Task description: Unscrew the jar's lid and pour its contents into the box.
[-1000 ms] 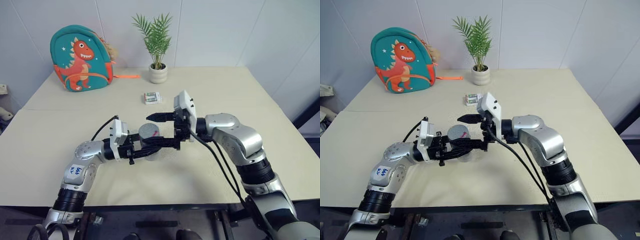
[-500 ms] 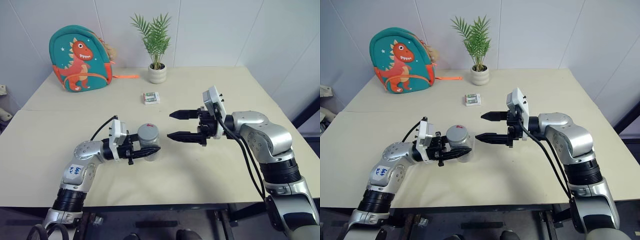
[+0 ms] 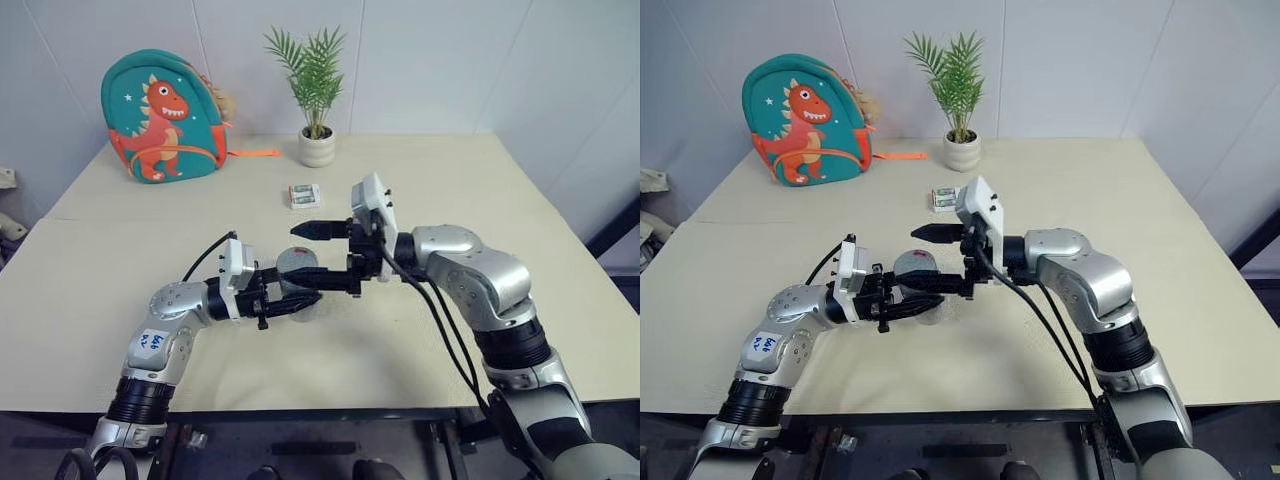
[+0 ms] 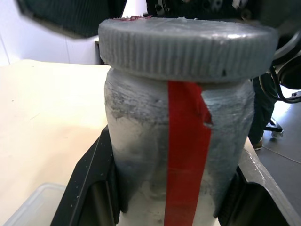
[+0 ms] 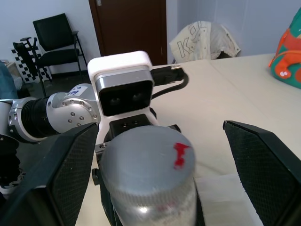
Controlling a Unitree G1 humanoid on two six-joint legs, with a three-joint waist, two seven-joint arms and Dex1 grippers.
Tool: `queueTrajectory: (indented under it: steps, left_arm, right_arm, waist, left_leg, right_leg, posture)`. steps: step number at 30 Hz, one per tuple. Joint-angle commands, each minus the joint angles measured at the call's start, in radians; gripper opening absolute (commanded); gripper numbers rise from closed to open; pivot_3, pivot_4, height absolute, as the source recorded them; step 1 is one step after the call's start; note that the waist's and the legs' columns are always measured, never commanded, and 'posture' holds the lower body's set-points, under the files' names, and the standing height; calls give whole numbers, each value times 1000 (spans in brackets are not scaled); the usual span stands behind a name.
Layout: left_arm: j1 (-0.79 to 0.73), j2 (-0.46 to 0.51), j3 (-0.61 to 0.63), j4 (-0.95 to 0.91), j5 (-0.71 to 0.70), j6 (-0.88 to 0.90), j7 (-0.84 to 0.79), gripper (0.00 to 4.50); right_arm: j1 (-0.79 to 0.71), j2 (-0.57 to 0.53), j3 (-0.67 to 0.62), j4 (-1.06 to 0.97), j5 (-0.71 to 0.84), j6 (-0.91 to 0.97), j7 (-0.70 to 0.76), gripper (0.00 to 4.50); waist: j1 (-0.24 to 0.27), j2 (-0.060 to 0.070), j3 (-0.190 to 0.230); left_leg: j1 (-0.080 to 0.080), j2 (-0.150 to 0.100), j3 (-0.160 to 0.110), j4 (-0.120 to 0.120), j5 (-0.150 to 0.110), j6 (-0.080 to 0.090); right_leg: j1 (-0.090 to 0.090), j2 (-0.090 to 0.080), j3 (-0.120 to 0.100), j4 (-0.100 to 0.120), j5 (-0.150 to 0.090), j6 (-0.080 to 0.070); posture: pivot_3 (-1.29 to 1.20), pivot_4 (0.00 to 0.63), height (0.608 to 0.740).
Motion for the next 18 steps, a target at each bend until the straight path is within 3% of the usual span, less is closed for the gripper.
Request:
queueTrajectory:
  steps: [1, 18]
  left_arm:
    - [-3, 0, 8, -28, -8, -10, 1, 1978]
    - [-2, -1, 6, -33, -12, -16, 4, 1978]
  right_arm:
    - [-32, 4, 5, -21, -22, -16, -9, 4459]
    - [-11, -68, -56, 9, -31, -42, 36, 4459]
  waist:
    - [-1, 0, 0]
    - [1, 0, 0]
  left_leg:
    - [0, 0, 0, 0, 0, 0]
    - [0, 0, 0, 0, 0, 0]
  right_leg:
    - [0, 0, 0, 0, 0, 0]
    - [0, 0, 0, 0, 0, 0]
  posture:
    - [0, 150, 740]
    - [0, 150, 740]
